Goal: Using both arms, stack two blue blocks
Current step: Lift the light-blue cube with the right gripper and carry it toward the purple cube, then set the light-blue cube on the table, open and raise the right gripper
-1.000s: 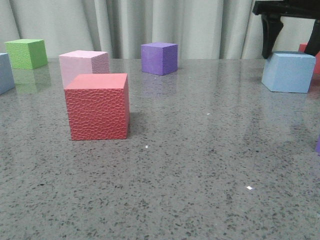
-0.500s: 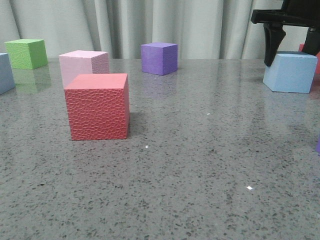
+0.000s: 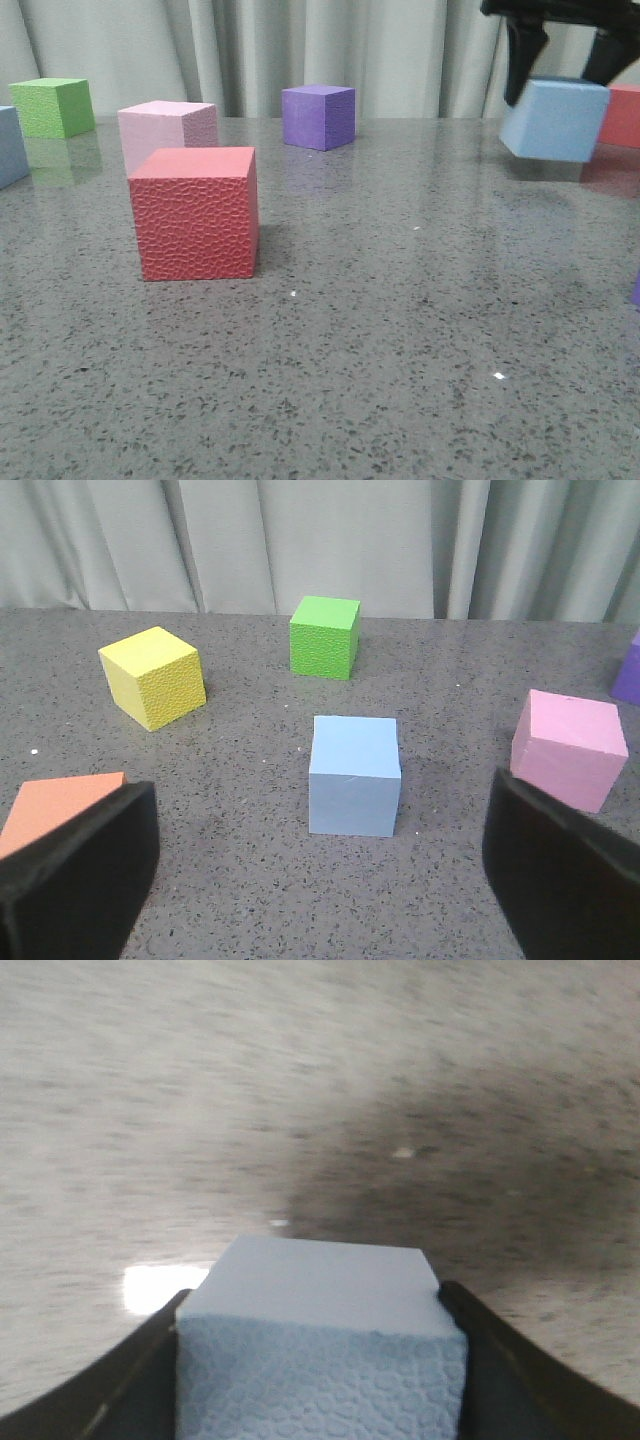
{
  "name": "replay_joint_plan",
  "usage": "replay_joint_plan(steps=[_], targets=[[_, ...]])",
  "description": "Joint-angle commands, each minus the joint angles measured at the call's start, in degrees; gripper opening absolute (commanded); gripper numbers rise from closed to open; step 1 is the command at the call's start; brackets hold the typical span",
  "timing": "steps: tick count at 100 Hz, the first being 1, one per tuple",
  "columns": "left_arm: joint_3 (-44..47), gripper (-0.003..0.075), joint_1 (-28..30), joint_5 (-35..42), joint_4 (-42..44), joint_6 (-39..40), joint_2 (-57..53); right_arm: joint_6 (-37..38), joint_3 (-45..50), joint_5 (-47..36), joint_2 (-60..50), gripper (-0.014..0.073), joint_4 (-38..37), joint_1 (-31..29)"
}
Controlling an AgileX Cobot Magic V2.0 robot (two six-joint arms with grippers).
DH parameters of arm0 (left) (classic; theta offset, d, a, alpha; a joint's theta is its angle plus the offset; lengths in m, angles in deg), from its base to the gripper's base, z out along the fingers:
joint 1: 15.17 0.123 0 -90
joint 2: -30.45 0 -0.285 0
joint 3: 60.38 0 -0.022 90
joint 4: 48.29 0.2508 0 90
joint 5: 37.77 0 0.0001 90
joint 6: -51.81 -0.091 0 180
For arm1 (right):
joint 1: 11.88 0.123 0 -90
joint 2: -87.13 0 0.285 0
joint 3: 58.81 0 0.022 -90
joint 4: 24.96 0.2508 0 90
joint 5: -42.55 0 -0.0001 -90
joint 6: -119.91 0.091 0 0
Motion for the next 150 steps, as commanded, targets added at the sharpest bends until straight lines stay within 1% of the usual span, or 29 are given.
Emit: replay_joint_plan(steps=[1, 27, 39, 48, 61, 76, 100, 107, 119, 126, 150], targets=[[-2.0, 0.0617, -0.1, 4.9, -0.6, 0.3, 0.5, 0.8, -3.0, 5.2, -4.2, 0.0327, 0.8, 2.8], [-2.0, 0.0617, -0.1, 4.9, -0.6, 0.3, 0.5, 3.2, -6.1, 5.0, -4.0, 0.0327, -0.8, 14.5], [-2.0, 0.0617, -0.1, 4.9, -0.6, 0.3, 0.5, 4.9, -6.1, 2.5, -3.9, 0.0327, -2.5, 18.0], [-2.0, 0.0617, -0.1, 4.9, -0.6, 0.3, 0.5, 5.1, -6.1, 0.2, -3.6, 0.0327, -2.5, 19.5], [-2.0, 0.0617, -0.1, 4.9, -0.6, 0.3, 0.5, 5.4, -6.2, -1.6, -2.0, 0.0327, -1.9, 20.3], [-2.0, 0.0617, -0.1, 4.9, -0.6, 0.3, 0.5, 5.8, -6.2, -1.8, 0.2, 0.0327, 0.3, 20.4], [-2.0, 0.0617, -0.1, 4.9, -0.6, 0.3, 0.5, 5.9, -6.2, -4.6, 1.0, 0.0333, 0.4, 20.4], [-2.0, 0.0617, -0.1, 4.9, -0.6, 0.3, 0.5, 5.9, -6.2, -5.1, 1.0, 0.0374, 0.6, 20.4], [-2.0, 0.0617, -0.1, 4.9, -0.6, 0.3, 0.5, 5.9, -6.2, -5.2, 1.1, 0.0521, 0.6, 20.4], [-2.0, 0.0617, -0.1, 4.9, -0.6, 0.3, 0.5, 5.9, -6.2, -5.2, 1.1, 0.0567, 0.6, 20.4], [-2.0, 0.0617, -0.1, 4.9, -1.4, 0.3, 0.5, 6.5, -6.2, -4.8, 0.7, 0.0571, 0.6, 20.4]])
